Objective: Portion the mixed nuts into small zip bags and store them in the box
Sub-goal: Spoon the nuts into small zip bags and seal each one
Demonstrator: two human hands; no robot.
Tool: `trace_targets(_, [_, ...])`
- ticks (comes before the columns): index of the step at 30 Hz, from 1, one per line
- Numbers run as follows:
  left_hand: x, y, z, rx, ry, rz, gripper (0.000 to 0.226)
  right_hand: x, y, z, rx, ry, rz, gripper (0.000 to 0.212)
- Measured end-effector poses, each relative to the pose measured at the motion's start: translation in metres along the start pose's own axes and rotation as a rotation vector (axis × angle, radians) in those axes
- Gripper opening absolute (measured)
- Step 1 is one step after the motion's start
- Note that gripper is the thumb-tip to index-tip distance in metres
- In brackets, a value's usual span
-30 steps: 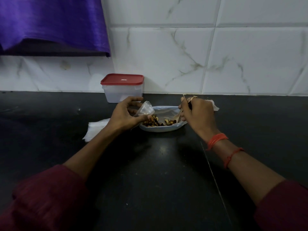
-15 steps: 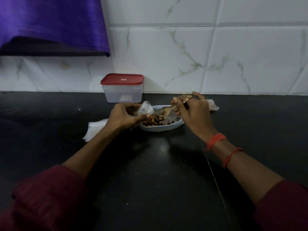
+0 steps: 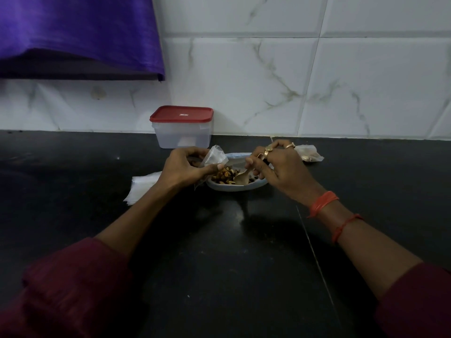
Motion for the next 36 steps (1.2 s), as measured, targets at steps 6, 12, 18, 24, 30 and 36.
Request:
trace_targets(6, [-0.001, 0.001, 0.001, -0.014, -0.008, 0.012, 0.057, -0.007, 0.004, 0.005, -0.207, -0.109, -0.037, 0.033])
trace_targets(12, [0.001, 0.002, 0.004, -0.025, -0.026, 0.027, 0.059, -0.008, -0.034, -0.024, -0.139, 0.166, -0.268, 0.039])
trace_targets(18, [0.000, 0.004, 0.000, -0.024, 0.010, 0.042, 0.051, -0.014, -0.022, -0.043, -0.174, 0.241, -0.132, 0.042])
trace_targets(24, [-0.001, 0.005, -0.005, -0.015, 0.034, 0.059, 0.044, -0.016, -0.007, -0.056, -0.058, 0.346, -0.036, 0.044])
trace_targets(30, [0.000, 0.002, -0.006, -0.006, 0.069, 0.009, 0.046, -0.027, 0.000, -0.066, 0.115, 0.601, -0.062, 0.029])
trace_targets(36, [0.002, 0.001, -0.005, -0.016, 0.076, -0.009, 0.051, -0.042, 0.014, -0.077, 0.232, 0.867, -0.056, 0.026])
Point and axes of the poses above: each hand's wrist, its own x-axis towards the middle knuckle, its own y-axis out of the palm, z = x × y, the point moved 10 cm from there along x, towards the middle knuckle, and after that the axes turned 2 degrees about -z, right-handed, at the moved point
